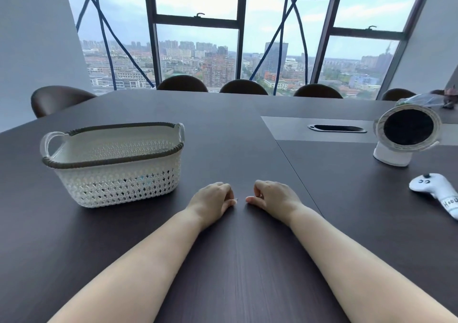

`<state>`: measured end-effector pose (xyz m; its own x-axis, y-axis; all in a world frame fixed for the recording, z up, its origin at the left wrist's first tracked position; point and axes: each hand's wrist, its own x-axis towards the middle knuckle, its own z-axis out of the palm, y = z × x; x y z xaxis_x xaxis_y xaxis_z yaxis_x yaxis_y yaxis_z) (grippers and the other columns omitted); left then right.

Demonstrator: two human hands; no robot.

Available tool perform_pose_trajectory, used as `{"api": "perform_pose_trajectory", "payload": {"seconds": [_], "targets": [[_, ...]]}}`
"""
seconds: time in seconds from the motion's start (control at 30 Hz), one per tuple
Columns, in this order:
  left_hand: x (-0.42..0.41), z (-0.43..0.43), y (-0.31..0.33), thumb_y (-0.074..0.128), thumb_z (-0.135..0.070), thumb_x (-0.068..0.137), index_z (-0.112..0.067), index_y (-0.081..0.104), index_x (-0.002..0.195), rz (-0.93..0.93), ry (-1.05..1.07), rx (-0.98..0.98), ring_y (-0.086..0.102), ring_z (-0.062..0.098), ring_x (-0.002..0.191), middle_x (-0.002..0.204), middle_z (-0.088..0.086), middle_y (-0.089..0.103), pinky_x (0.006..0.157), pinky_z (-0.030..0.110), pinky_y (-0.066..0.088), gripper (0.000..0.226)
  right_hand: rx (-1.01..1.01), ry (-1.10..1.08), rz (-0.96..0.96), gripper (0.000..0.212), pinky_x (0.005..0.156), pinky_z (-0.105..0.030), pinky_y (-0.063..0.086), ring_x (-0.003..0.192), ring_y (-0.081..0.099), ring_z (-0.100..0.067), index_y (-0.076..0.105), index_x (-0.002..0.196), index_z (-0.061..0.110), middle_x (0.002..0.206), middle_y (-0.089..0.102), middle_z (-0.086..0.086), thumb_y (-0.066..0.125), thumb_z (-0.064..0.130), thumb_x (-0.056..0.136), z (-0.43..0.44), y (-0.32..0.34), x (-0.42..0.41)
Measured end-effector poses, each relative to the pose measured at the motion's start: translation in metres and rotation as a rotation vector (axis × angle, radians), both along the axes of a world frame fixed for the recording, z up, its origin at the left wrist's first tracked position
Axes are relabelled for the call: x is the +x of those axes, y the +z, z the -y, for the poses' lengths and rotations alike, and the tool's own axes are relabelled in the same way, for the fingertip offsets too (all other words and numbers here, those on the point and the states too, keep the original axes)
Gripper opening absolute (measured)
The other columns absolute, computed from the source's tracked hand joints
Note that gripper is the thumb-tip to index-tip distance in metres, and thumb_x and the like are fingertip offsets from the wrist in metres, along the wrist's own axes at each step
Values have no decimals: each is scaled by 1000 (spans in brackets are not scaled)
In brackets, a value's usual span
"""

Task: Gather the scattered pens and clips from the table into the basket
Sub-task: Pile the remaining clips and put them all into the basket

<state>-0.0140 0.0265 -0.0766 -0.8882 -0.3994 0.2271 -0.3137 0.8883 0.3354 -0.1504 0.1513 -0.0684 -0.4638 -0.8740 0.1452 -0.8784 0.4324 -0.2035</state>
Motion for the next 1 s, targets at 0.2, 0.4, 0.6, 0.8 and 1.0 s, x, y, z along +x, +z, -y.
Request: {"api": "perform_pose_trajectory", "payload": {"seconds": [0.2,0.4,0.6,0.8,1.0], "targets": [[7,2,-1,56,-28,89,-14,60,95,-40,-1,71,57,21,97,102,4,62,83,27,40,16,74,-30,-186,43,70,-33,37,99,60,-30,51,95,10,104,65,-11,36,51,93,1,-6,1],[8,2,0,56,-28,89,-14,60,95,-43,-4,74,56,21,96,102,3,62,82,26,39,16,64,1,-210,39,74,-32,38,101,58,-29,51,91,12,107,60,-10,36,47,95,-1,-4,5],[8,1,0,55,-29,90,-14,59,95,-55,-5,68,56,20,97,102,4,61,82,26,39,16,85,9,-310,42,69,-32,38,96,61,-30,52,87,12,102,66,-11,33,48,95,1,-5,8],[15,-4,17,54,-31,91,-14,59,95,-200,18,-51,58,19,92,99,-1,62,73,23,37,18,-55,-75,14,48,60,-30,29,72,49,-28,31,56,18,61,46,0,38,46,94,-2,-1,6],[65,23,86,69,-25,80,-14,69,81,-606,90,-231,65,22,67,82,0,68,64,31,53,11,-545,90,204,51,49,-27,22,51,24,-17,23,52,19,50,23,4,50,36,92,45,62,40]]}}
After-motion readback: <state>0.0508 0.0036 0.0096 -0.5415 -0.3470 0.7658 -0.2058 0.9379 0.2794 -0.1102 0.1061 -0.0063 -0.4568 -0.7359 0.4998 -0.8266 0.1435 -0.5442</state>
